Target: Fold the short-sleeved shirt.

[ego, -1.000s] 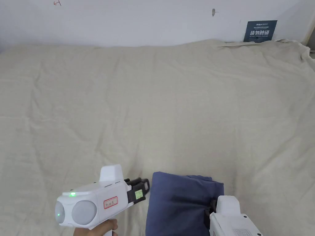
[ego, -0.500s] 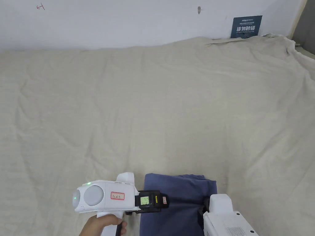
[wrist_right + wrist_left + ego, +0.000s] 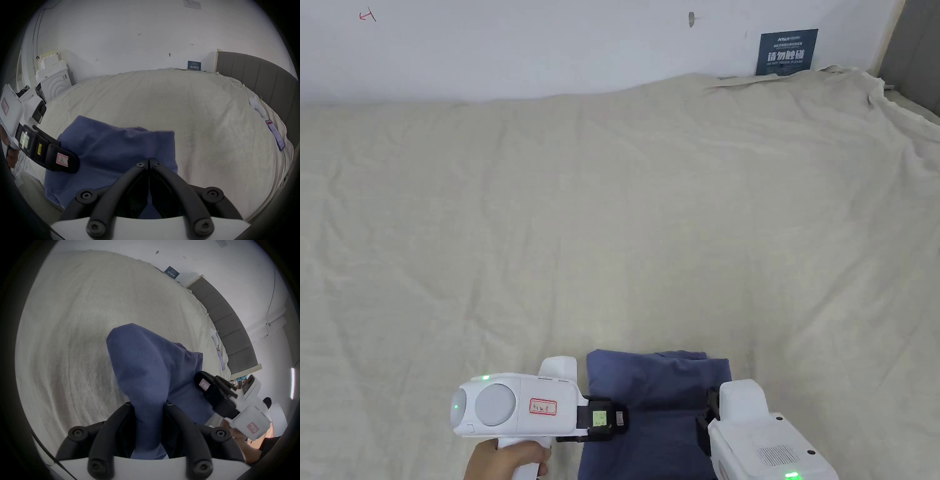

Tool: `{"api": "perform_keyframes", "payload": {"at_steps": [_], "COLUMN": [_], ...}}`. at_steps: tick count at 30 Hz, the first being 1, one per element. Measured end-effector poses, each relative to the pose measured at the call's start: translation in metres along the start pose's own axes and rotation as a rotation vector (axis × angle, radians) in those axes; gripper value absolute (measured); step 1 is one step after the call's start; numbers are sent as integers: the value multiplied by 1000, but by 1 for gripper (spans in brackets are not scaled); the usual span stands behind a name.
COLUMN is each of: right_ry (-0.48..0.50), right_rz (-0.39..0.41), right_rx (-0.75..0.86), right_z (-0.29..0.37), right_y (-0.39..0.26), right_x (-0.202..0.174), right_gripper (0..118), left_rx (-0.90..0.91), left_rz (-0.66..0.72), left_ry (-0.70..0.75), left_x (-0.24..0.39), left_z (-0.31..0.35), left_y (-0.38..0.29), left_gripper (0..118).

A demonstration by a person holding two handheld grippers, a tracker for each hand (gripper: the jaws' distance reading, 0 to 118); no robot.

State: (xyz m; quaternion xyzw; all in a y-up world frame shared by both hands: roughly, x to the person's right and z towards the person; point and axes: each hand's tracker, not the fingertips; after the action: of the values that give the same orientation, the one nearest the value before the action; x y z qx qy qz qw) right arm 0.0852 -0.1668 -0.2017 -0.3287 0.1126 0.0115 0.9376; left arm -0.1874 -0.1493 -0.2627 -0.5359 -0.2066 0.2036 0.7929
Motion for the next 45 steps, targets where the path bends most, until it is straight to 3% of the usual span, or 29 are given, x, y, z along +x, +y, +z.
{"api": "perform_keyframes", "payload": {"at_steps": [10, 17, 31, 45], "right_ry": [-3, -34, -105, -159], "right_rz": [2, 28, 15, 25], "right_rx": [255, 320, 344, 333], "right_z": [58, 73, 81, 85], "right_y": [78, 110, 136, 144], "right_x": [14, 14, 14, 7], "right_gripper": [0, 0, 0, 0], "left_rx": [53, 93, 132, 135], "left_rz": [-35, -43, 109, 301], "left_ry": [41, 238, 582, 699], "left_x": [-28, -95, -230, -287], "left_z": [59, 145, 310, 288], "left_y": [27, 50, 62, 51], "left_gripper": [19, 19, 19, 22]}}
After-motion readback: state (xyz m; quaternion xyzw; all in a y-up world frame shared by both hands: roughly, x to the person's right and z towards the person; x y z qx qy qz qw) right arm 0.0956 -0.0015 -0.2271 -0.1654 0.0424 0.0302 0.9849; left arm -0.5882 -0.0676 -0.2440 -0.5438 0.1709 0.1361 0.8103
